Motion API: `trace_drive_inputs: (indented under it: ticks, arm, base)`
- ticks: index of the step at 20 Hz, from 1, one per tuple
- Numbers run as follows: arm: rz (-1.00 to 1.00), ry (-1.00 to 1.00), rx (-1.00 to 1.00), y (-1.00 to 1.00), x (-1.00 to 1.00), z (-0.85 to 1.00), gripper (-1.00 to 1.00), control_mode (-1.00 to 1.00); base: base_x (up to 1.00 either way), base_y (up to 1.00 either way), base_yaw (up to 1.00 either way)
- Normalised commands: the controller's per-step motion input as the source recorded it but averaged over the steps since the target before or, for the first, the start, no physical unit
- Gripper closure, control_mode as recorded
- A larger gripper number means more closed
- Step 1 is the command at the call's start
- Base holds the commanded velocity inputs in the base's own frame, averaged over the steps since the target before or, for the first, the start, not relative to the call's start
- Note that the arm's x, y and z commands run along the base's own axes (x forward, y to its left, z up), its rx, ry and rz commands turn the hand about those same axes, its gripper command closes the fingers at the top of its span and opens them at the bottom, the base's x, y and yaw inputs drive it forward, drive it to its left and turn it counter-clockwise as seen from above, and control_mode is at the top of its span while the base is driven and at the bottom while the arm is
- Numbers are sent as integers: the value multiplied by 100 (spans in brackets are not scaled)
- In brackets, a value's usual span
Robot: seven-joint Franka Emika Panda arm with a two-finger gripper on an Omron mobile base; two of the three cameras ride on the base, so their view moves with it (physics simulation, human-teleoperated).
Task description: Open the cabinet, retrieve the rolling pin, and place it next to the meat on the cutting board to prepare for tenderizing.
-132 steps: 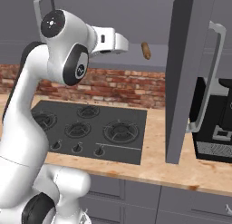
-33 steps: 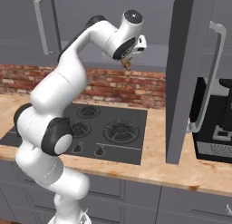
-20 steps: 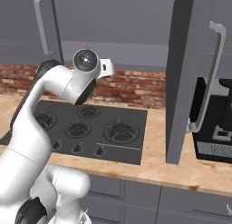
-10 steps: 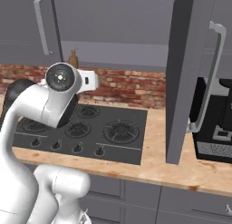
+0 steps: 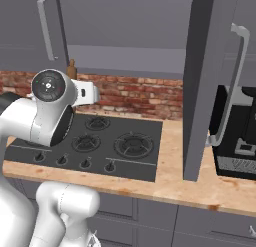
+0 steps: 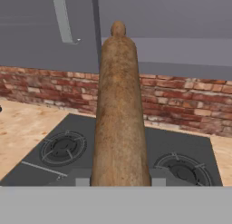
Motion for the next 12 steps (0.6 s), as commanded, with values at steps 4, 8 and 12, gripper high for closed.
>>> trace_drive_inputs:
  ticks: [4, 8, 12]
  arm:
    - [0, 0, 0, 2, -2, -1, 100, 100]
    - [0, 0, 0, 0, 0, 0, 100, 100]
    - [0, 0, 0, 0, 0, 0, 100, 100]
  base:
    - [-40, 25, 3]
    - [-76, 54, 9]
    - [-81, 65, 14]
